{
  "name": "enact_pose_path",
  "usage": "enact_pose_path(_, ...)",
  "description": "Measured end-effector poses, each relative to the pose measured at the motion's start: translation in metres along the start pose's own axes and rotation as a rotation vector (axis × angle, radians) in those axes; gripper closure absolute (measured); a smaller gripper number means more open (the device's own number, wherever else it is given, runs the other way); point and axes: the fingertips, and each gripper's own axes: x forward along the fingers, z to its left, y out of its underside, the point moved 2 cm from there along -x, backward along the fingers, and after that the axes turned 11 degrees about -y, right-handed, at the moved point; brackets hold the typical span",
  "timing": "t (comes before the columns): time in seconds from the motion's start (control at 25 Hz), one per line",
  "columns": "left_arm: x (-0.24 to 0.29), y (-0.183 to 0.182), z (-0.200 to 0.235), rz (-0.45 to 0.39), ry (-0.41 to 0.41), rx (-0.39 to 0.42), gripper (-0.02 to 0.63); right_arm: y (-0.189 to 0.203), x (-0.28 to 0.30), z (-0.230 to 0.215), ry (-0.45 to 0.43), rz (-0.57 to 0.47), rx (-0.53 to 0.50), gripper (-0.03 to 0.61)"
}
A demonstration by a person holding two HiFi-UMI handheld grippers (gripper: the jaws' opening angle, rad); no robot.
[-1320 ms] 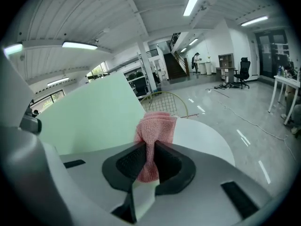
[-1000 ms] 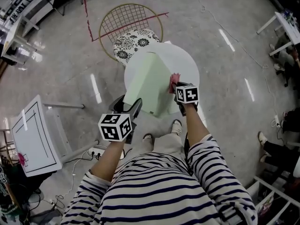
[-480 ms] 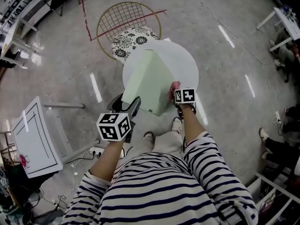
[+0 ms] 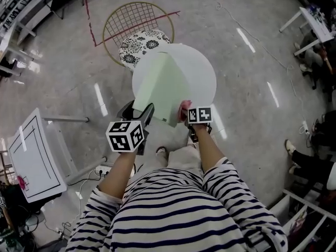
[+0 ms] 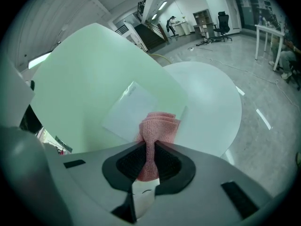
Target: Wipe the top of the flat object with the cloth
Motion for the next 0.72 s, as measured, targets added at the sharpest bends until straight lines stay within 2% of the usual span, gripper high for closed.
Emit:
enact_pose_path(0.12,0.001,-0.001,-0.004,-0.006,0.002,0.004,0.318,0.021,-0.001,0.009,-0.03,0.02,0.037,0.529)
enact_pose_path(0.36,0.002,-0.003,-0.008,-0.022,0.004,0.025,0.318,0.053,-0.002,0.034,-0.087,0.054,0.046,0.529)
enact_pose_path(0.72,0.005,-0.007,-0.024,-0.06,0.019,0.106,0.318,0.061,-0.019,0.086,-0.219,0.033,-0.008,0.529)
